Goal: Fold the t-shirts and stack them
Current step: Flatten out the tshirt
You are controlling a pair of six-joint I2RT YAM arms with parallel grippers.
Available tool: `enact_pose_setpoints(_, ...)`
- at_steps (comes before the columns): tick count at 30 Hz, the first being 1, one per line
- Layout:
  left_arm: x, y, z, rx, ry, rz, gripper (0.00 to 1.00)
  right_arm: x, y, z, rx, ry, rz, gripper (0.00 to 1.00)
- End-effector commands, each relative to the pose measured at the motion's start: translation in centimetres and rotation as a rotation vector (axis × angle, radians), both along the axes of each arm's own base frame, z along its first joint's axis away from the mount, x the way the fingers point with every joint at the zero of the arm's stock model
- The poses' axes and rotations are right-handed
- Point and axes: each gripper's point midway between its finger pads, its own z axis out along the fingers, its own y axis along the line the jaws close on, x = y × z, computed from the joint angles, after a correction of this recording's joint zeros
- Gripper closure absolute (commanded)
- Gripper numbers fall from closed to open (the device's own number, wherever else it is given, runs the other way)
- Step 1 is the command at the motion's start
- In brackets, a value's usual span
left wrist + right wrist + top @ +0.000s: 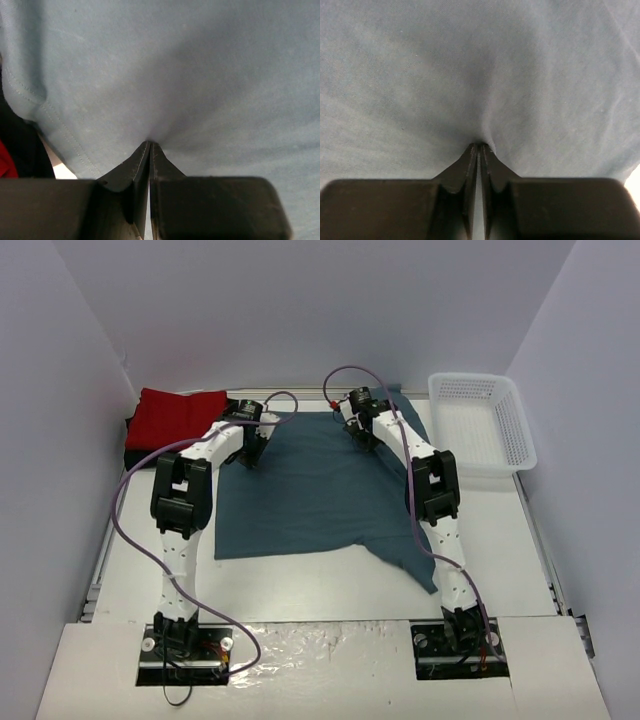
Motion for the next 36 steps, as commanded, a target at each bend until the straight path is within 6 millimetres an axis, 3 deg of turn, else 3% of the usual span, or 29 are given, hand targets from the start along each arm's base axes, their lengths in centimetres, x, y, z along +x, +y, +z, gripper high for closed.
enact_pose_setpoints(1,0.0,1.4,2.9,0.035,-0.029,0.007,0.98,-0.9,-0.3,0.6,-0.022,0.026,0.010,0.94)
enact_pose_setpoints(3,-0.2,1.4,3.9,0.035,-0.052,0.006,0.95,-1.3,-0.4,2.3,-0.019,0.008,0.016,0.91)
enact_pose_setpoints(8,-1.7,1.0,8.6,0.006,-0.131,-0.011,0.73,-2.4,-0.7,6.5,-0.006,-0.041,0.018,0.81)
enact_pose_setpoints(9,-2.0,1.0,9.4,0.006,-0.149,-0.014,0.68,-2.7,-0.7,8.6,0.007,-0.072,0.017,0.78)
enact_pose_setpoints(10,-2.5,0.7,11.5,-0.003,-0.192,-0.027,0.66,-3.7,-1.0,8.6,0.002,-0.057,0.017,0.75)
enact_pose_setpoints(11,-3.3,0.8,11.8,0.007,-0.192,-0.034,0.64,-4.4,-1.1,10.9,0.016,-0.091,0.018,0.71)
enact_pose_setpoints(12,-3.9,1.0,13.8,0.007,-0.237,-0.035,0.62,-5.1,-1.3,11.4,0.013,-0.090,0.021,0.70)
enact_pose_setpoints(13,-4.6,0.8,14.4,0.007,-0.246,-0.047,0.58,-6.8,-1.7,10.5,0.003,-0.052,0.026,0.68)
enact_pose_setpoints(14,-5.5,1.1,14.3,0.012,-0.237,-0.052,0.57,-8.0,-1.8,12.6,0.019,-0.082,0.032,0.62)
enact_pose_setpoints(15,-6.2,1.6,16.2,0.020,-0.283,-0.042,0.56,-9.1,-1.9,12.9,0.024,-0.072,0.042,0.61)
enact_pose_setpoints(16,-6.8,1.9,16.6,0.024,-0.292,-0.042,0.54,-10.4,-2.2,13.0,0.020,-0.060,0.059,0.61)
enact_pose_setpoints(17,-7.5,2.1,17.0,0.028,-0.300,-0.045,0.54,-12.8,-2.5,11.5,-0.002,-0.002,0.078,0.60)
enact_pose_setpoints(18,-8.8,2.6,17.4,0.035,-0.309,-0.056,0.54,-14.4,-2.8,13.2,0.013,-0.023,0.092,0.59)
enact_pose_setpoints(19,-9.5,2.8,17.5,0.037,-0.311,-0.064,0.53,-16.0,-3.0,13.2,0.011,-0.005,0.113,0.59)
enact_pose_setpoints(20,-10.7,3.2,16.3,0.050,-0.282,-0.086,0.53,-18.6,-3.4,13.1,0.011,0.017,0.136,0.57)
enact_pose_setpoints(22,-12.5,3.6,17.0,0.044,-0.307,-0.105,0.53,-21.8,-3.7,12.7,0.008,0.063,0.167,0.57)
enact_pose_setpoints(23,-13.4,3.6,16.8,0.040,-0.304,-0.135,0.54,-24.6,-3.8,12.3,0.009,0.096,0.199,0.57)
enact_pose_setpoints(26,-16.4,3.8,15.8,0.016,-0.302,-0.171,0.54,-28.7,-4.5,11.5,-0.011,0.135,0.223,0.59)
enact_pose_setpoints(29,-18.5,4.2,15.5,-0.002,-0.320,-0.165,0.54,-31.5,-4.8,10.7,-0.026,0.179,0.258,0.60)
enact_pose_setpoints(30,-19.1,4.4,14.7,-0.002,-0.301,-0.162,0.54,-32.7,-5.1,9.7,-0.043,0.222,0.274,0.60)
enact_pose_setpoints(33,-19.7,4.5,14.4,-0.013,-0.310,-0.159,0.54,-34.9,-5.6,7.8,-0.077,0.301,0.311,0.60)
enact_pose_setpoints(36,-19.9,4.8,13.7,-0.001,-0.298,-0.157,0.54,-35.8,-5.8,6.4,-0.109,0.356,0.334,0.59)
